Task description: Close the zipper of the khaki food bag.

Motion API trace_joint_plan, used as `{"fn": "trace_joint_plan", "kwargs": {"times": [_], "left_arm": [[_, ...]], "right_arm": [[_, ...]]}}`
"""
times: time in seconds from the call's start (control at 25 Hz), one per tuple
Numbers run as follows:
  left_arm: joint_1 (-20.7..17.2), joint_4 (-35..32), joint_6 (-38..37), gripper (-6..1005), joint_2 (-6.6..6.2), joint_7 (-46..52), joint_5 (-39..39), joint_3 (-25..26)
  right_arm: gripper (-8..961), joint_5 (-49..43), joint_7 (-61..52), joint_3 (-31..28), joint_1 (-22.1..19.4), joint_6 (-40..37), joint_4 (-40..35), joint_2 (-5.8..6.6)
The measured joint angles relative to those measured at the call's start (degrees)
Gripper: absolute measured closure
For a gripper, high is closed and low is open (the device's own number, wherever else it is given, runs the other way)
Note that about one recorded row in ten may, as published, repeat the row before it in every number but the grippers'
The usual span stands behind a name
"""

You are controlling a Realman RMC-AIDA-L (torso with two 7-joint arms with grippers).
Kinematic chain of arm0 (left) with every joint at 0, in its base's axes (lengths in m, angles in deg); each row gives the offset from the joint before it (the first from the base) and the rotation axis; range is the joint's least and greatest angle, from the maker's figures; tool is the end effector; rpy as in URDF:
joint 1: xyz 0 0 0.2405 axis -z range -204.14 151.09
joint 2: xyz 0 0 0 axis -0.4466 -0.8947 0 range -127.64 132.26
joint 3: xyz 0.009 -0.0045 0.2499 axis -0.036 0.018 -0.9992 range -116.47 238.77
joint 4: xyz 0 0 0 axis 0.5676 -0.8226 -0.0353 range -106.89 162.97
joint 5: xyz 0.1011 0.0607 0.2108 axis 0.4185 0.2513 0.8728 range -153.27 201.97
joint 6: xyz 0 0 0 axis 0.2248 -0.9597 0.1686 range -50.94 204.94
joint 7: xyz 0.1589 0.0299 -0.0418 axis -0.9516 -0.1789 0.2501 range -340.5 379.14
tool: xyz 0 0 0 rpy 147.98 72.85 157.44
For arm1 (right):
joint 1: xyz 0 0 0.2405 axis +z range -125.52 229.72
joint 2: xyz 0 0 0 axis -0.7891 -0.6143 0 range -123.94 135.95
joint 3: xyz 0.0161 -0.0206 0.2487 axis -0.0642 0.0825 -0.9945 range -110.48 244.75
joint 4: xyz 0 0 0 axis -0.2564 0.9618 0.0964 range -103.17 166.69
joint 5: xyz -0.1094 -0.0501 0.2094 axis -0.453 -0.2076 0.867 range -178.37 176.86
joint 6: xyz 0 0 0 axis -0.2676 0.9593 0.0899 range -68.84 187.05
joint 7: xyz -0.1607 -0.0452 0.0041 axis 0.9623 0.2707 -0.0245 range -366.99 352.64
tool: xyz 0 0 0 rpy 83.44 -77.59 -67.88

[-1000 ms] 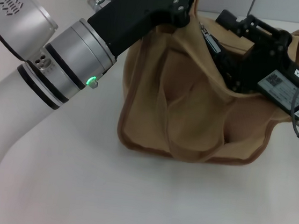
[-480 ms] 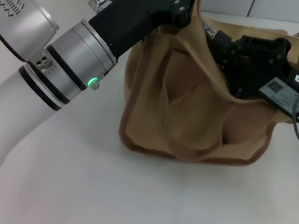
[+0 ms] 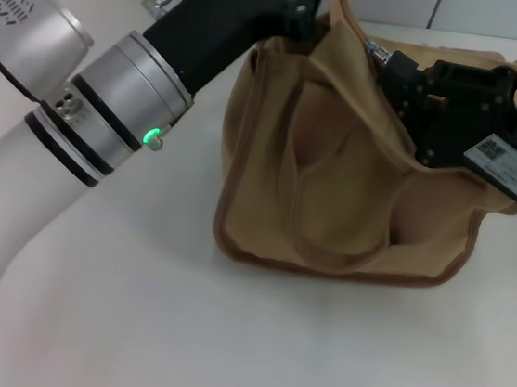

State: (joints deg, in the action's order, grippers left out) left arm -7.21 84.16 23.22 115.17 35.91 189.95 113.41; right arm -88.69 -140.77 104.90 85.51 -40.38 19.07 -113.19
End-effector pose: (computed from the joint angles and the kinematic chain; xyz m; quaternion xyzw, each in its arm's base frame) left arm -0.1185 0.3609 -0.0642 -0.7864 -0.0877 -0.4920 0.3631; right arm 0.2199 0.3397 -0.0342 0.5614 -0.6385 -0.4891 0.1946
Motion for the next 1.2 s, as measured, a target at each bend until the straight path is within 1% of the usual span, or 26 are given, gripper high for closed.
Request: {"fn": "trace_joint_plan", "kwargs": {"times": [0.08, 0.16, 0.2, 0.44, 0.52, 0.64, 0.76, 0.8, 0.84, 0.88, 0.96, 1.0, 1.04, 1.08, 1.16, 1.2], "left_arm": [[-0.39, -0.53, 0.0, 917, 0.32, 0.09, 0.01, 1.07], [-1.19, -1.27, 0.0, 917, 0.89, 0.33, 0.02, 3.12], [-2.05, -1.71, 0.0, 917, 1.29, 0.5, 0.01, 4.91], [-3.19, -2.31, -0.06, 915, 1.39, 0.56, -0.01, 7.34], [-3.49, -2.93, -0.09, 914, 1.43, 0.62, -0.02, 8.26], [-3.45, -3.54, -0.1, 913, 1.48, 0.63, -0.06, 8.5], [-3.29, -4.07, -0.16, 913, 1.5, 0.64, -0.1, 8.66], [-3.17, -4.43, -0.16, 912, 1.58, 0.64, -0.1, 8.84], [-3.17, -4.43, -0.16, 912, 1.58, 0.64, -0.1, 8.84], [-3.03, -4.99, -0.18, 912, 1.92, 0.64, -0.03, 9.2], [-3.0, -5.28, -0.2, 911, 2.15, 0.64, -0.04, 9.52], [-2.93, -5.91, -0.31, 911, 2.49, 0.64, -0.12, 9.91], [-2.93, -5.91, -0.31, 911, 2.49, 0.64, -0.12, 9.91], [-2.84, -6.42, -0.34, 910, 2.77, 0.64, -0.13, 10.05], [-2.8, -6.7, -0.33, 910, 2.87, 0.64, -0.12, 10.09], [-2.79, -7.09, -0.21, 909, 2.91, 0.64, -0.12, 10.14]], "right_arm": [[945, -0.03, 0.02, 0.02, -0.12, -0.05, -0.26, 0.05], [945, -0.05, 0.09, -0.14, -0.51, -0.05, -0.4, 0.17], [945, -0.06, 0.17, -0.23, -1.15, 0.07, -0.52, 0.38], [945, 0.05, 0.59, -0.32, -2.33, 0.25, -0.58, 0.82], [946, 0.22, 0.61, -0.7, -3.57, 0.1, -0.58, 1.28], [946, 0.29, 0.64, -1.62, -4.58, 0.02, -0.58, 1.59], [946, 0.31, 0.73, -3.71, -6.52, 0.17, -0.58, 1.97], [946, 0.32, 1.27, -4.83, -7.82, 0.37, -0.57, 2.2], [946, 0.32, 1.27, -4.83, -7.82, 0.37, -0.57, 2.2], [946, 0.32, 2.74, -6.53, -9.12, 0.45, -0.57, 2.37], [946, 0.32, 3.73, -7.53, -9.64, 0.38, -0.59, 2.42], [946, 0.36, 7.15, -10.25, -10.71, -0.23, -0.68, 2.5], [946, 0.36, 7.15, -10.25, -10.71, -0.23, -0.68, 2.5], [946, 0.38, 8.92, -11.44, -11.09, -0.6, -0.71, 2.5], [946, 0.4, 12.52, -14.32, -11.98, -1.25, -0.76, 2.41], [937, 0.4, 15.57, -16.73, -12.88, -1.54, -0.76, 2.15]]}}
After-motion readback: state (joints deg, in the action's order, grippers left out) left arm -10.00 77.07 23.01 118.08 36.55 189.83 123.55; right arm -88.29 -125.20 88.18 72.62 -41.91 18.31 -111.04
